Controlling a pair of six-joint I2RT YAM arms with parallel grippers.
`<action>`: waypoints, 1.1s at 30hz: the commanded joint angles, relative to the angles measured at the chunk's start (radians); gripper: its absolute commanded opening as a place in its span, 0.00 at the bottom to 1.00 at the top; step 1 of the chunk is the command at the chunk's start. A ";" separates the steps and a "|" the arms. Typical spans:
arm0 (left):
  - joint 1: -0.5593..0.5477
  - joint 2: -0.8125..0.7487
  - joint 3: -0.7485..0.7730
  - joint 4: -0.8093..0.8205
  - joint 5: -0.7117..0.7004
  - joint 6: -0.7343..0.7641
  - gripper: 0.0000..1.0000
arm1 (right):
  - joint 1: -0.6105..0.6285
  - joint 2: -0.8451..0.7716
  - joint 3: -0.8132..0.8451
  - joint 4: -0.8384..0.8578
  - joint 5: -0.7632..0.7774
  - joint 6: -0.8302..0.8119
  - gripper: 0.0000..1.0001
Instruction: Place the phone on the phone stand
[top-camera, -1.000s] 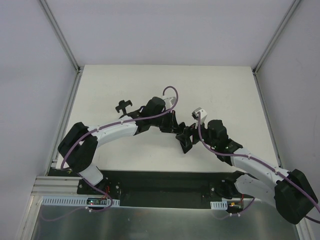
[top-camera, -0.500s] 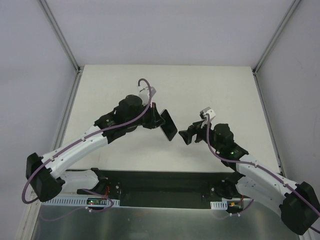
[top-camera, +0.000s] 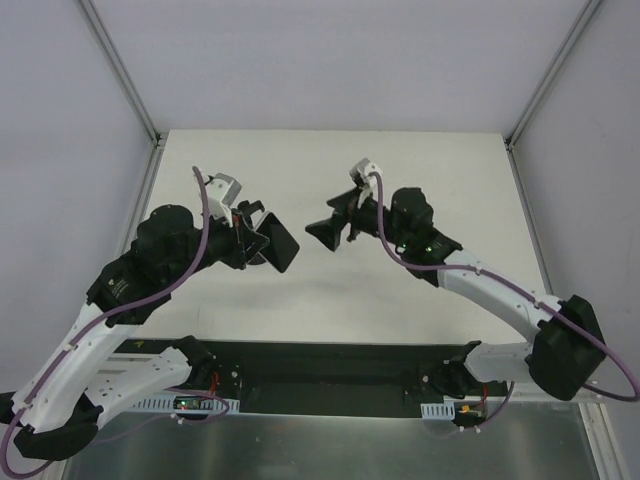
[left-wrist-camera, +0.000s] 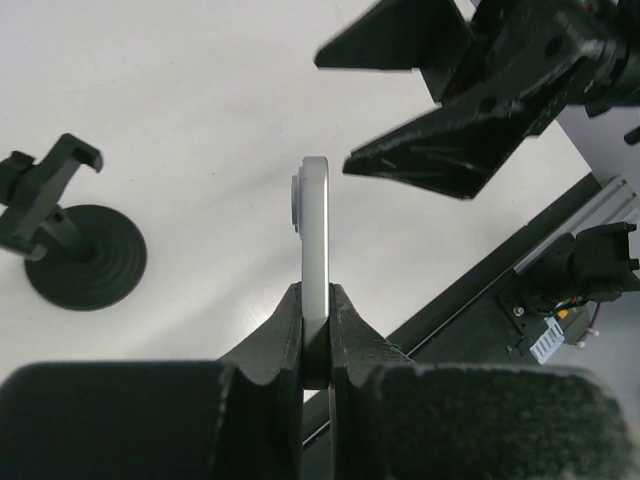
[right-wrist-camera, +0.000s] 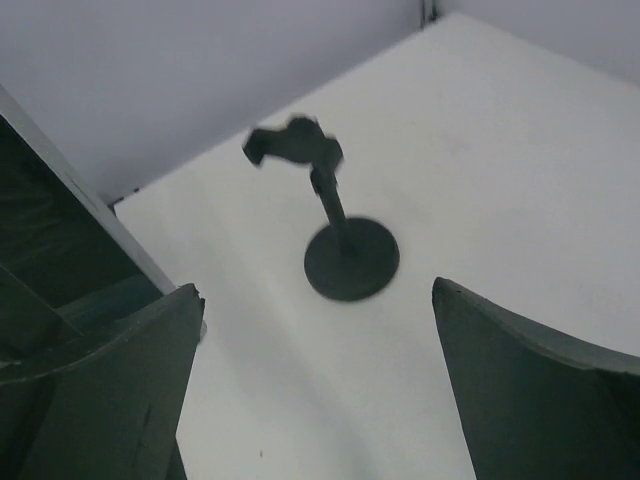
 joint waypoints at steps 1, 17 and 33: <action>0.026 -0.009 0.085 -0.101 -0.005 0.094 0.00 | 0.027 0.201 0.305 0.082 -0.157 -0.082 0.99; 0.071 -0.116 -0.015 -0.129 -0.019 0.134 0.00 | 0.063 0.428 0.392 0.116 -0.665 0.008 0.86; 0.071 -0.165 -0.004 -0.018 0.175 0.164 0.00 | 0.165 0.463 0.427 0.142 -0.790 0.025 0.67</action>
